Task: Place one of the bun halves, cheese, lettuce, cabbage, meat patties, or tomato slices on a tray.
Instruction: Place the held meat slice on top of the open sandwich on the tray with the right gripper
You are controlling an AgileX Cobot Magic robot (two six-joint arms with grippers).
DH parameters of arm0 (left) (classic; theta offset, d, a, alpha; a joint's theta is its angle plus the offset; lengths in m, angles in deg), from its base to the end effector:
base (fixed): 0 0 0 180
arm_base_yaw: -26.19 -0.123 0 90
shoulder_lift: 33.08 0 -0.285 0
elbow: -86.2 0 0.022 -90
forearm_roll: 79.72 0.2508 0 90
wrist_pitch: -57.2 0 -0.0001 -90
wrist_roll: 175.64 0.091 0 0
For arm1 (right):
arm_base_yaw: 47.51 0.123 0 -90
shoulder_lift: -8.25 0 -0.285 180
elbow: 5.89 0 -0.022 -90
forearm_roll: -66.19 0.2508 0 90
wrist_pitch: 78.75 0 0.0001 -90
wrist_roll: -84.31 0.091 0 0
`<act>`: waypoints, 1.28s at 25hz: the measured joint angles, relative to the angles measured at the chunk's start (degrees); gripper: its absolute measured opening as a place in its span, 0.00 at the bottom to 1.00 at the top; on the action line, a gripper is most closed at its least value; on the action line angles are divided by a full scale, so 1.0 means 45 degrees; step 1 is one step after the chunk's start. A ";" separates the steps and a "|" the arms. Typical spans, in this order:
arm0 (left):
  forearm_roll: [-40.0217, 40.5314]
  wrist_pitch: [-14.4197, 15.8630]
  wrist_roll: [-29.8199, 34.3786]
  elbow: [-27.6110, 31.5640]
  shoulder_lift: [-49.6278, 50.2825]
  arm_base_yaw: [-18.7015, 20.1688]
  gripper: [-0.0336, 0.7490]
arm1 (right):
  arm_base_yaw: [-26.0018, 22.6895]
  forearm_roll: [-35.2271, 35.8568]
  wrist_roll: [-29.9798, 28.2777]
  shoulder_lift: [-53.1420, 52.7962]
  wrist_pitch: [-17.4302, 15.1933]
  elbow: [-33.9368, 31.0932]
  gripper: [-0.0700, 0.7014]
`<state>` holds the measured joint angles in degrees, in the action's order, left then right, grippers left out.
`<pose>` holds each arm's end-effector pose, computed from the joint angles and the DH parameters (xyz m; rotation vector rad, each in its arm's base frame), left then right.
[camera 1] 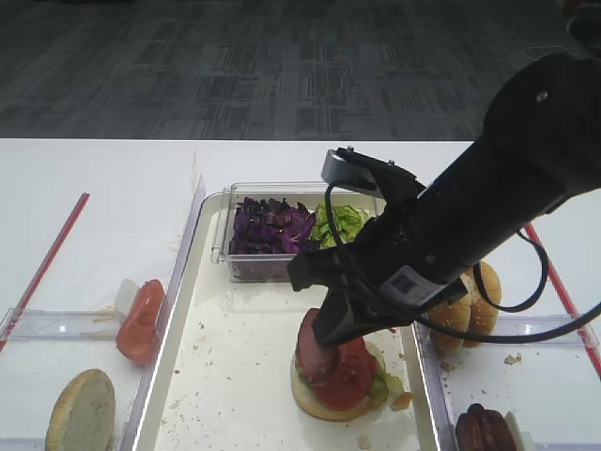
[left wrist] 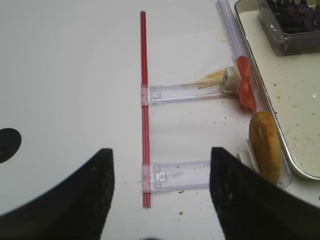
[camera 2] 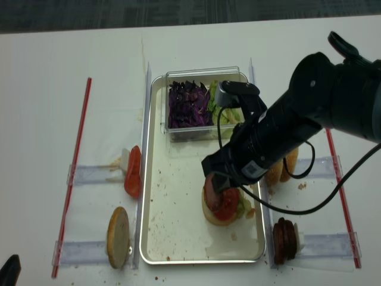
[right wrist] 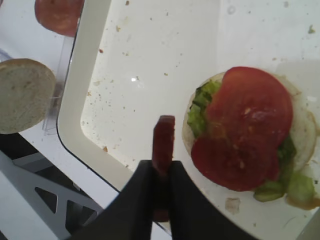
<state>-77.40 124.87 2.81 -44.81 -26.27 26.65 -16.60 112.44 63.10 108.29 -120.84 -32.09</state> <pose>-0.0121 0.0035 0.2657 -0.0256 2.1542 0.0289 0.2299 0.1891 0.1992 -0.4984 2.8233 0.8986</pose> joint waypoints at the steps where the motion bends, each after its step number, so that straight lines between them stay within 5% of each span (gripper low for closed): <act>1: 0.0000 0.0000 0.0000 0.0000 0.0000 0.0000 0.58 | 0.0000 -0.0049 -0.0005 0.0101 0.0100 0.0000 0.24; 21: 0.0000 0.0000 0.0000 0.0000 0.0000 0.0000 0.58 | 0.0000 -0.0754 -0.0276 0.1225 0.0927 0.0000 0.26; 29: 0.0000 0.0000 0.0000 0.0000 0.0000 0.0000 0.58 | 0.0000 -0.1822 -0.0064 0.1276 0.0927 0.0000 0.75; 32: 0.0000 0.0000 0.0000 0.0000 0.0000 0.0000 0.58 | 0.0000 -0.1919 -0.0064 0.1276 0.0954 0.0000 0.81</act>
<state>-77.40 124.87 2.81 -44.81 -26.27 26.65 -16.60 103.80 62.81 114.04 -116.55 -32.09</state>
